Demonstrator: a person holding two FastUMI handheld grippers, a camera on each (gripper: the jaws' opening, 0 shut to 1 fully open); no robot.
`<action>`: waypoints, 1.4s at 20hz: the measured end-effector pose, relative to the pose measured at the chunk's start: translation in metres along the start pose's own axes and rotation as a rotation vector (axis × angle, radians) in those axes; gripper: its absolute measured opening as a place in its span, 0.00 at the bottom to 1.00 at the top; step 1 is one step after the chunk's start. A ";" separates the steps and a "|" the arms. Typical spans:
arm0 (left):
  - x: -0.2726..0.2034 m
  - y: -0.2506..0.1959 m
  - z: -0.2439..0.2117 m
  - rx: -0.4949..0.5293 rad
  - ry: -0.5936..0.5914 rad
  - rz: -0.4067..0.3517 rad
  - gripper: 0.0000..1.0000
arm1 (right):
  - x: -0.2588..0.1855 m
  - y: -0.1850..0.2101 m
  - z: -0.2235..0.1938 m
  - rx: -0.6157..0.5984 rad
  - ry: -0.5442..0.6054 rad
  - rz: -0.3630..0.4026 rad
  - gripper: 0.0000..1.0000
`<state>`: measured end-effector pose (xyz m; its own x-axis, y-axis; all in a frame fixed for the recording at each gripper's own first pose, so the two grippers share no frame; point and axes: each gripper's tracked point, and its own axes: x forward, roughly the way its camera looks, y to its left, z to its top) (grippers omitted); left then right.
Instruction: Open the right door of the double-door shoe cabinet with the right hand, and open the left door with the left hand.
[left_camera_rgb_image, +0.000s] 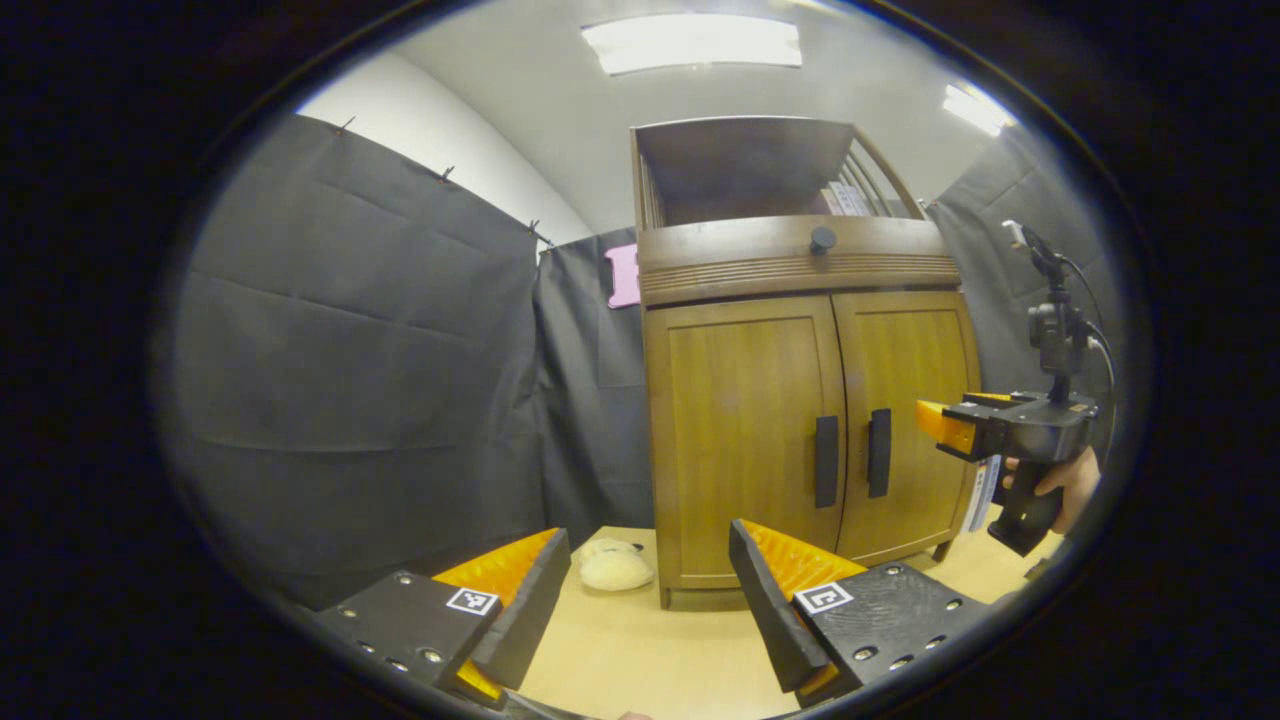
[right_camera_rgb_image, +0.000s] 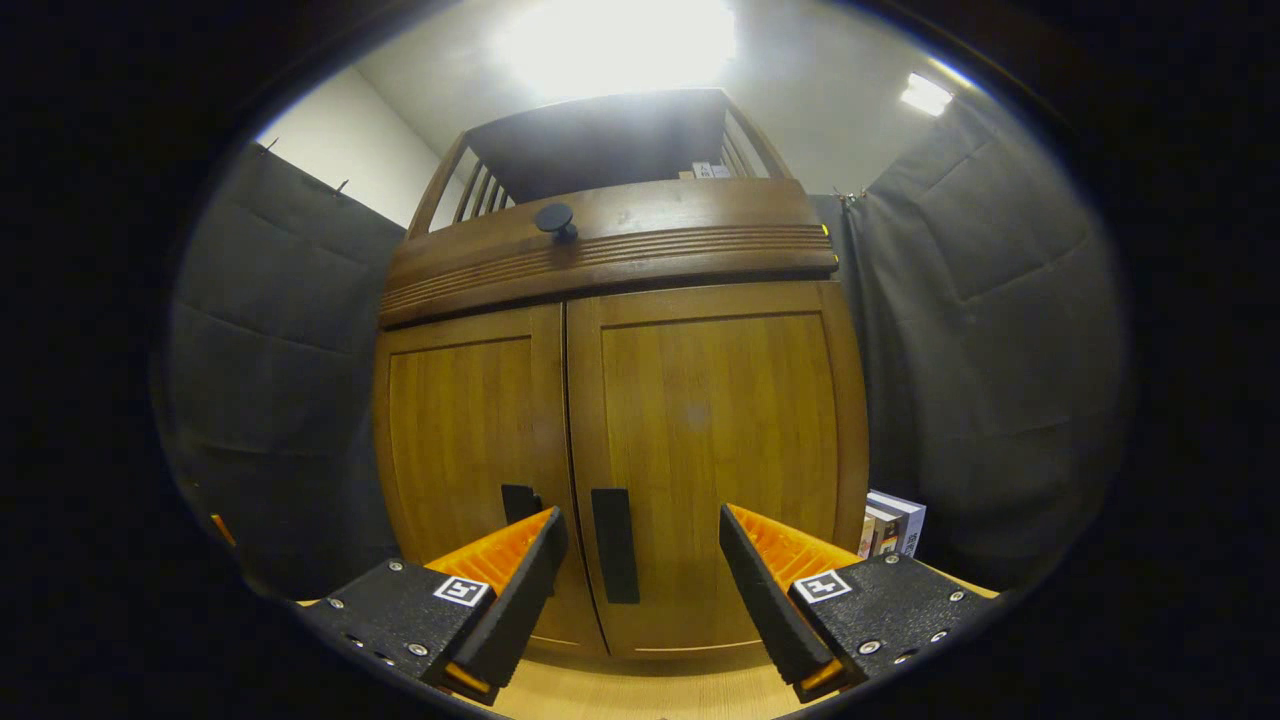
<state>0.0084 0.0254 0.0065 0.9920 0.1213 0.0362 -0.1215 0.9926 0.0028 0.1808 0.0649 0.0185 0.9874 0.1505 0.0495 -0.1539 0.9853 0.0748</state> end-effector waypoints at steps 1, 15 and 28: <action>0.000 0.003 -0.001 0.001 0.001 0.008 0.91 | 0.006 0.000 -0.002 0.000 0.001 0.002 0.94; 0.000 0.018 -0.010 0.003 0.043 0.086 0.92 | 0.085 0.008 -0.061 -0.003 0.114 0.018 0.89; -0.001 0.021 -0.010 0.012 0.044 0.084 0.96 | 0.103 0.020 -0.088 0.065 0.236 0.043 0.36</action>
<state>0.0055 0.0465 -0.0038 0.9789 0.2044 -0.0076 -0.2043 0.9788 0.0132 0.2832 0.1071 -0.0624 0.9602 0.2141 -0.1794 -0.1901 0.9714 0.1419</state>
